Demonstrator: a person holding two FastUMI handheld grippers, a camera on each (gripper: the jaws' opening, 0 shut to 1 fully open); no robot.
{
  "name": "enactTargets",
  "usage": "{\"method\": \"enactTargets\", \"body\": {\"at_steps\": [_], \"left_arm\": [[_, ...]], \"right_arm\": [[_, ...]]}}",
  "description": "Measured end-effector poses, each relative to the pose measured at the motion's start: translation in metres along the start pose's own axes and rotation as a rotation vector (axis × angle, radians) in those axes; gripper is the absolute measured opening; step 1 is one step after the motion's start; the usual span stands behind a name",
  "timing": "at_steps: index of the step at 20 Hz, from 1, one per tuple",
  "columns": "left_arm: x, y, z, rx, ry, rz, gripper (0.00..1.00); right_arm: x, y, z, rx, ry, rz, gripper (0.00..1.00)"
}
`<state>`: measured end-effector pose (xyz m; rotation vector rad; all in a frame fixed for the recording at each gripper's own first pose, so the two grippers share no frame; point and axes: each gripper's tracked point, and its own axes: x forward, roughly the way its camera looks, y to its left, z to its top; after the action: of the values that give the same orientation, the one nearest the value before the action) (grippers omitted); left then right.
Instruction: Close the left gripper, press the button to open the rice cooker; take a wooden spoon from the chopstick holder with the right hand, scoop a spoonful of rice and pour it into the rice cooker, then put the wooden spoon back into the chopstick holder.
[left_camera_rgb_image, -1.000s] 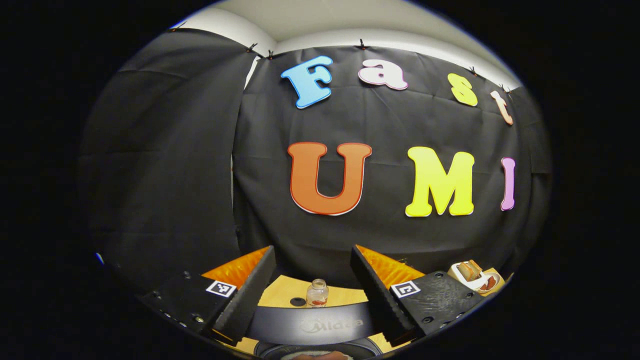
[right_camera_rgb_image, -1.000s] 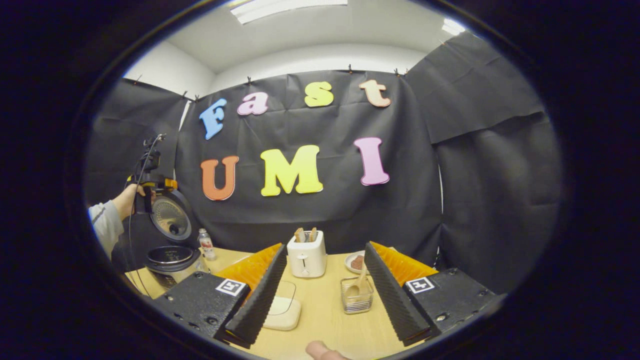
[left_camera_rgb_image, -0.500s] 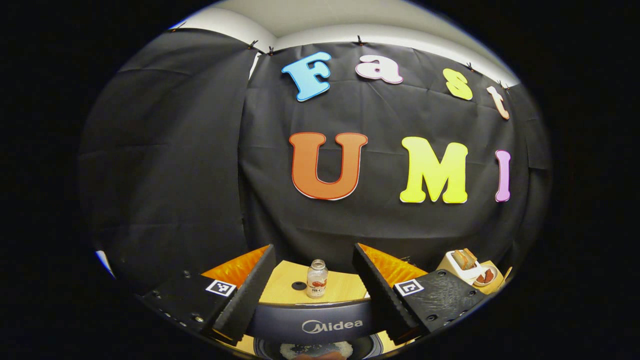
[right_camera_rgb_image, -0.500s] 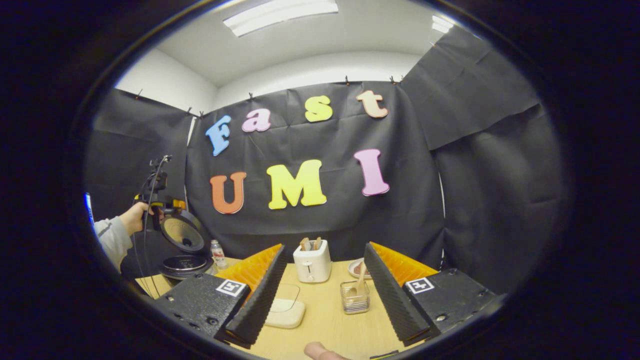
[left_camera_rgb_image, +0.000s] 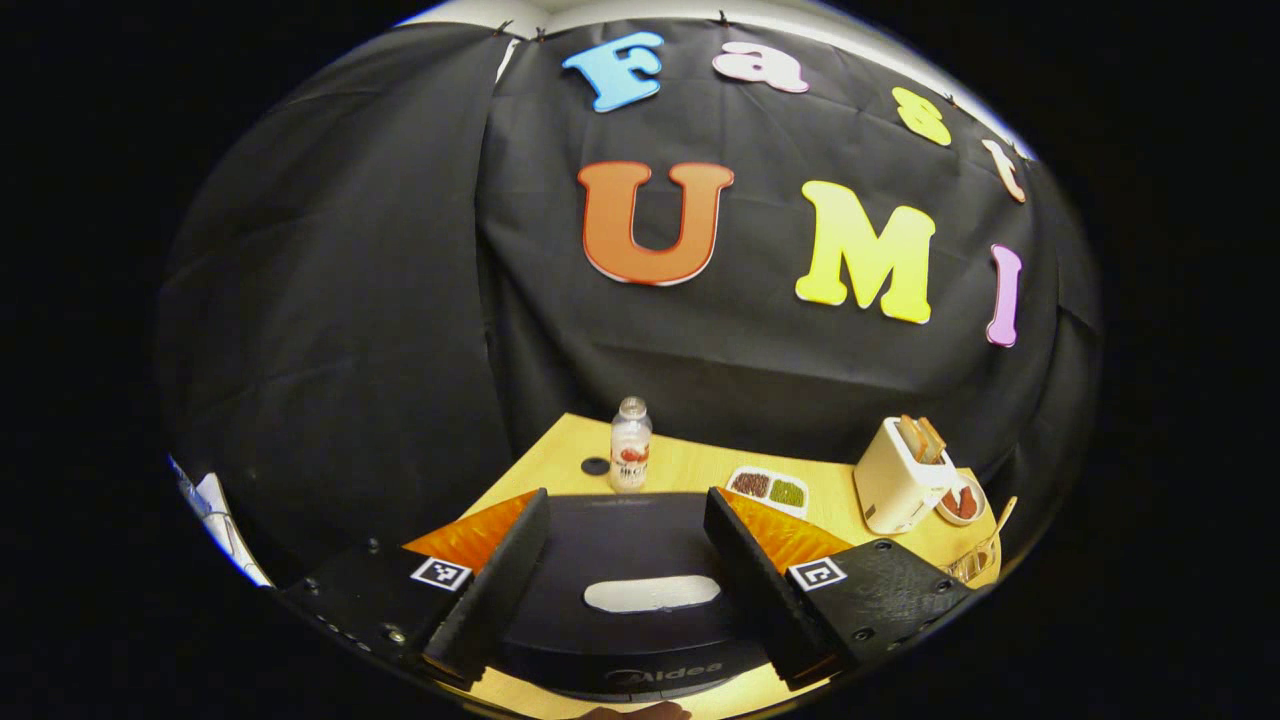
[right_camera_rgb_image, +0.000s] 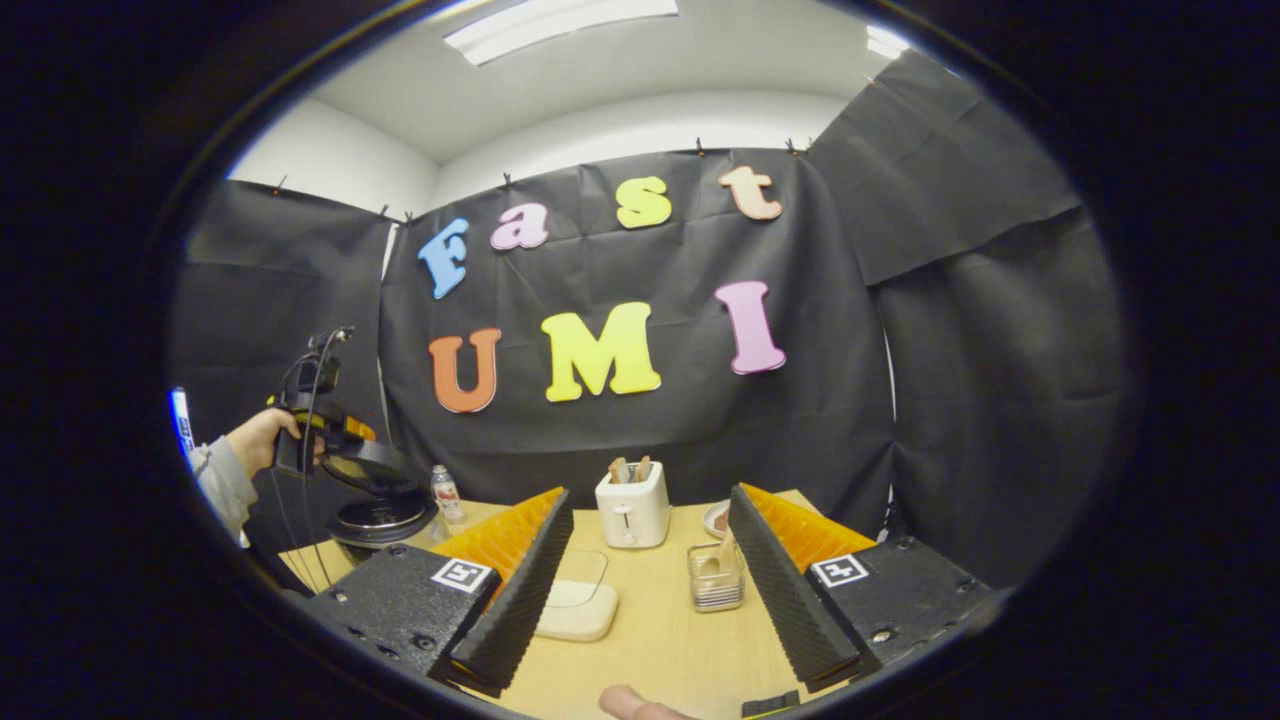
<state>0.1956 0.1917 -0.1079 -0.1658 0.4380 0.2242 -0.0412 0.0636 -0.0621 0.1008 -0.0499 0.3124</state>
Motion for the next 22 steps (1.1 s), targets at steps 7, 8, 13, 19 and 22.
{"method": "enactTargets", "body": {"at_steps": [7,8,13,19,22], "left_arm": [[-0.008,-0.005,-0.045,0.047,0.016,0.012,1.0],[-0.008,-0.005,-0.049,0.041,0.001,0.012,1.0],[-0.011,-0.007,-0.081,0.051,-0.003,0.001,1.0],[-0.03,-0.012,-0.102,0.076,-0.038,-0.033,1.0],[-0.038,-0.013,-0.112,0.081,-0.063,-0.035,1.0]], "right_arm": [[-0.035,0.024,0.015,-0.074,-0.027,0.035,0.93],[-0.039,0.023,0.016,-0.09,-0.032,0.026,0.93],[-0.053,0.029,0.015,-0.127,-0.018,0.015,1.0],[-0.062,0.043,0.015,-0.155,-0.024,0.046,1.0],[-0.065,0.054,0.011,-0.17,-0.011,0.07,1.0]]}}
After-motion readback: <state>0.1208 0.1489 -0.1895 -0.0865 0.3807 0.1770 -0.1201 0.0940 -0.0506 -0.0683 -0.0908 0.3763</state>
